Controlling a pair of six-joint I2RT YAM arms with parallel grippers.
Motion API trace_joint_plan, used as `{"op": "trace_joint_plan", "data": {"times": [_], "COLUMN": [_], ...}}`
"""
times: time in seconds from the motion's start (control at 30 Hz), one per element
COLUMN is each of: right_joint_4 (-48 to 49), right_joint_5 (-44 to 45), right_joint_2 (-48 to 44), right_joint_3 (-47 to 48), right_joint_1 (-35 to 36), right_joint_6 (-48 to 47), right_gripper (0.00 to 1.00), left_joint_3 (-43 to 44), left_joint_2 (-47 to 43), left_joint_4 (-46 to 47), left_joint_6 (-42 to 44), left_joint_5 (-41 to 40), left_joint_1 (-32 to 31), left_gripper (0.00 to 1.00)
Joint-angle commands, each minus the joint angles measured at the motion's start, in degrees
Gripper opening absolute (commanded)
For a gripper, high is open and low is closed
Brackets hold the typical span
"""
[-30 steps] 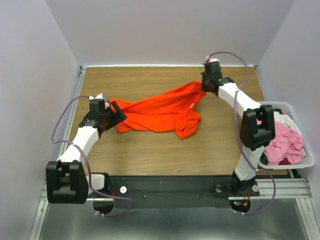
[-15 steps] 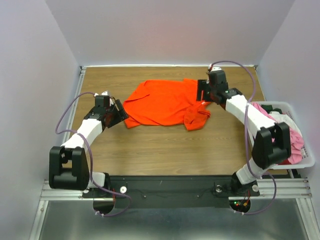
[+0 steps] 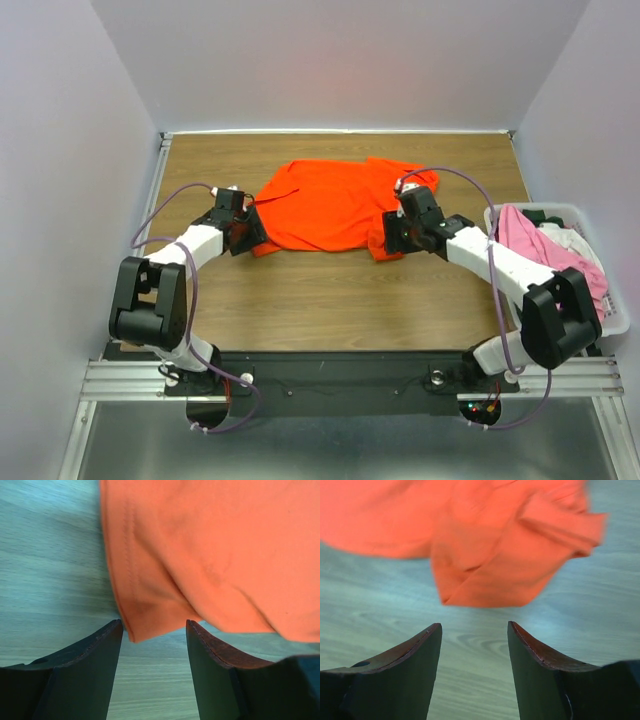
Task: Fold and stack the t-shirts
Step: Flatten the tshirt out
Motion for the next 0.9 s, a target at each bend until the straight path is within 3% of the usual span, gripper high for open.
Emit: {"op": "trace_joint_plan", "data": {"times": [0.0,0.27,0.37,0.47,0.5,0.57,0.67,0.87], "right_joint_4": [0.2,0.5,1.0,1.1,1.0,1.0,0.5,-2.8], "right_joint_5": [2.8,10.3,13.4,15.1,15.8,18.6,21.3,21.7], "right_joint_2": [1.0,9.2,12.3,15.0,15.3,15.1,12.1,1.5], "right_joint_3": [-0.5,2.6,4.8,6.8,6.9,6.9,6.6,8.8], "right_joint_1": [3.6,4.5,4.5,4.5,4.5,4.4,3.7,-3.8], "right_joint_6": [1.2,4.1,4.4,4.4,4.4,4.4,2.9,-2.5], "right_gripper": [0.61,0.63,0.63,0.60,0.57,0.29,0.01,0.01], "left_joint_3": [-0.3,0.4,0.6,1.1,1.2,2.3,3.9,7.8], "left_joint_2": [0.5,3.3,3.7,3.2,2.7,1.6,-2.0,-12.8], "left_joint_4": [2.2,3.4,3.7,3.3,2.9,1.6,-2.0,-9.9], "left_joint_6": [-1.2,-1.1,-1.0,-0.1,0.2,1.5,3.0,8.2], "left_joint_5": [-1.2,-1.5,-1.8,-1.7,-2.1,-3.4,-3.6,-6.0], "left_joint_1": [-2.1,-2.2,-2.1,-2.2,-2.2,-1.5,2.1,10.1], "left_gripper": [0.64,0.49,0.37,0.14,0.00,0.00,0.00,0.00]}}
